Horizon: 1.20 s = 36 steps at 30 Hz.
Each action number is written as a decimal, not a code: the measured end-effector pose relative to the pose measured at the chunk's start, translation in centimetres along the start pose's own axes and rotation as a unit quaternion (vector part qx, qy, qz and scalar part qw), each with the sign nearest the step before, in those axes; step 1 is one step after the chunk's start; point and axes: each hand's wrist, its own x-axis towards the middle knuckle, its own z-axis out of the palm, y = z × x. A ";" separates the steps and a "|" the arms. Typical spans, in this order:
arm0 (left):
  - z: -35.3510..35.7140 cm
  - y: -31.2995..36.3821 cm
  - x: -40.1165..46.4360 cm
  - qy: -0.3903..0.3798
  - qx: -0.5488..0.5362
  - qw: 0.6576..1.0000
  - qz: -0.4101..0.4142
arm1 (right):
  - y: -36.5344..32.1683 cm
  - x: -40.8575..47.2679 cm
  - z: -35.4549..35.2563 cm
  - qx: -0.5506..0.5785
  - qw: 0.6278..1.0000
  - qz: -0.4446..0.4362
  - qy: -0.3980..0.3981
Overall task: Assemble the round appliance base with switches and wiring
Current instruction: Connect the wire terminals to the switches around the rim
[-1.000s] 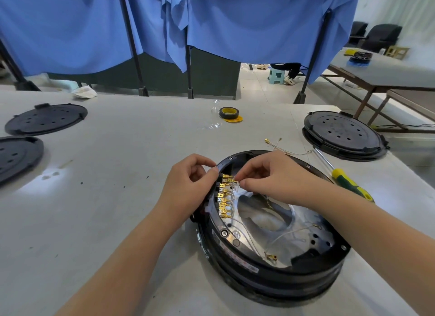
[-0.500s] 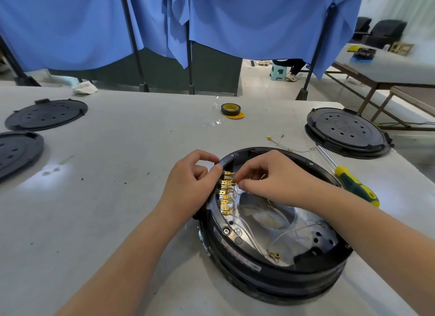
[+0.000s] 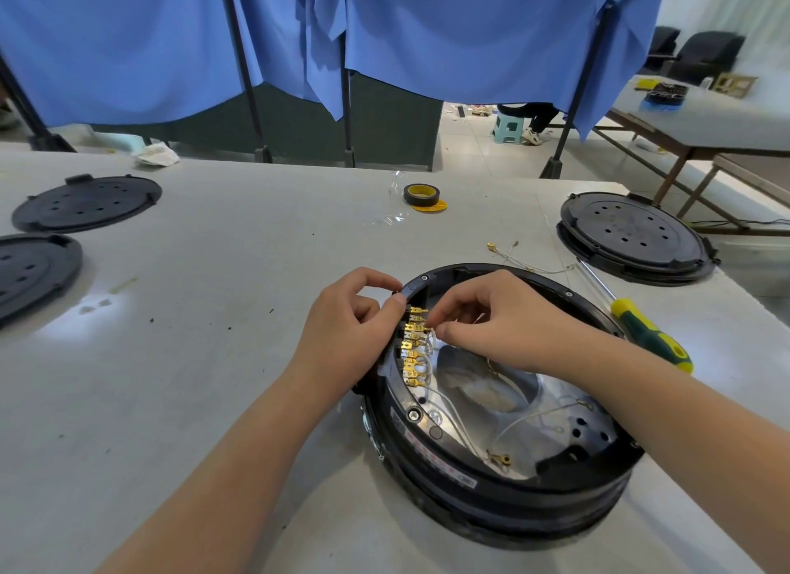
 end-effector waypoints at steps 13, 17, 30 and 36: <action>0.0 0.1 0.0 -0.003 0.012 1.000 -0.003 | -0.1 0.1 0.3 0.001 1.000 -0.004 0.009; 0.0 0.2 -0.1 -0.004 0.013 1.000 -0.005 | -0.2 -0.1 0.3 0.007 1.000 -0.001 0.009; 0.1 -0.1 0.1 -0.007 0.013 1.000 -0.004 | -0.3 0.0 0.3 -0.015 1.000 -0.010 0.016; 0.1 -0.1 0.1 -0.007 0.013 1.000 -0.003 | -0.5 0.3 0.2 -0.018 1.000 -0.003 0.006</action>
